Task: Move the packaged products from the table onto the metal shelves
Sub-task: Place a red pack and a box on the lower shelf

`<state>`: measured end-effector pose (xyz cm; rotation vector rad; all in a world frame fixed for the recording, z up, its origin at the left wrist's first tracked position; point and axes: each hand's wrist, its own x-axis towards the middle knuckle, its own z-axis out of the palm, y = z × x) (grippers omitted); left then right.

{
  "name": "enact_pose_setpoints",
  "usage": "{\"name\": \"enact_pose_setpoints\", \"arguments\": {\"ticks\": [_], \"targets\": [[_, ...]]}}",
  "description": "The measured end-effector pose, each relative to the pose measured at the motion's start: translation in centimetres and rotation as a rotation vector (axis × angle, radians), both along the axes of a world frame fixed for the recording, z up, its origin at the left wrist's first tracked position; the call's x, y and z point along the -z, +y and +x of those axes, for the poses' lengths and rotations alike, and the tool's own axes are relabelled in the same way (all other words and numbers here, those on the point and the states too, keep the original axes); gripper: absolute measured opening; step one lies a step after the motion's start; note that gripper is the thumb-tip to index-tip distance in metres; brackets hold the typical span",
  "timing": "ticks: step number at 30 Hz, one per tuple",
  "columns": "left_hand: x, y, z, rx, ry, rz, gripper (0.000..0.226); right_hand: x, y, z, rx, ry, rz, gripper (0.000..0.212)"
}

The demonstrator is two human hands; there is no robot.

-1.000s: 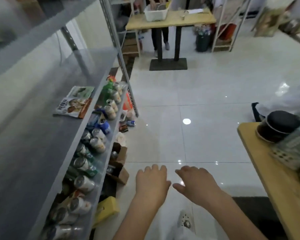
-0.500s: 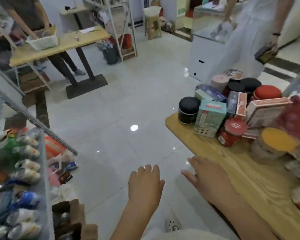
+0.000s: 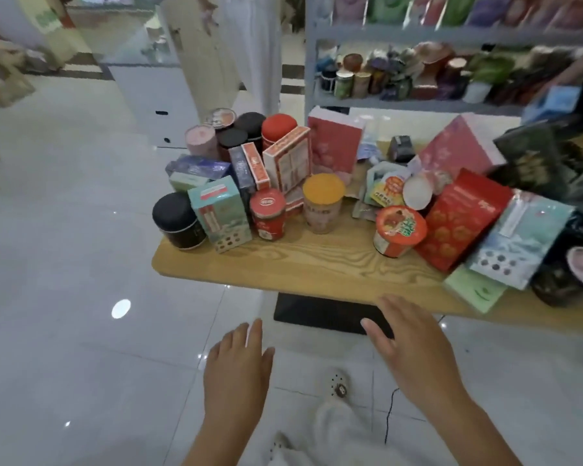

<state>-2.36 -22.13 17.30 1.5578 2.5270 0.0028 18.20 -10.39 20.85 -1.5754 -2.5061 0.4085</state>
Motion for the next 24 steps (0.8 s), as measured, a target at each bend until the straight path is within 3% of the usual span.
{"name": "enact_pose_setpoints", "arguments": {"ticks": [4,7,15,24], "targets": [[-1.7,6.4,3.4,0.138,0.019,0.154,0.053,-0.6,2.3,3.9,0.154,0.025,0.040,0.071],[-2.1,10.9,6.7,0.187,0.020,0.223,0.052,-0.4,5.4,7.3,0.242,0.082,0.128,0.049],[-1.6,20.2,16.8,0.282,-0.036,0.259,0.061,2.0,14.3,17.1,0.376,0.068,0.181,0.043],[-1.4,29.0,19.4,0.447,-0.052,0.162,0.083,3.2,21.2,22.5,0.563,0.096,-0.006,0.080]]}}
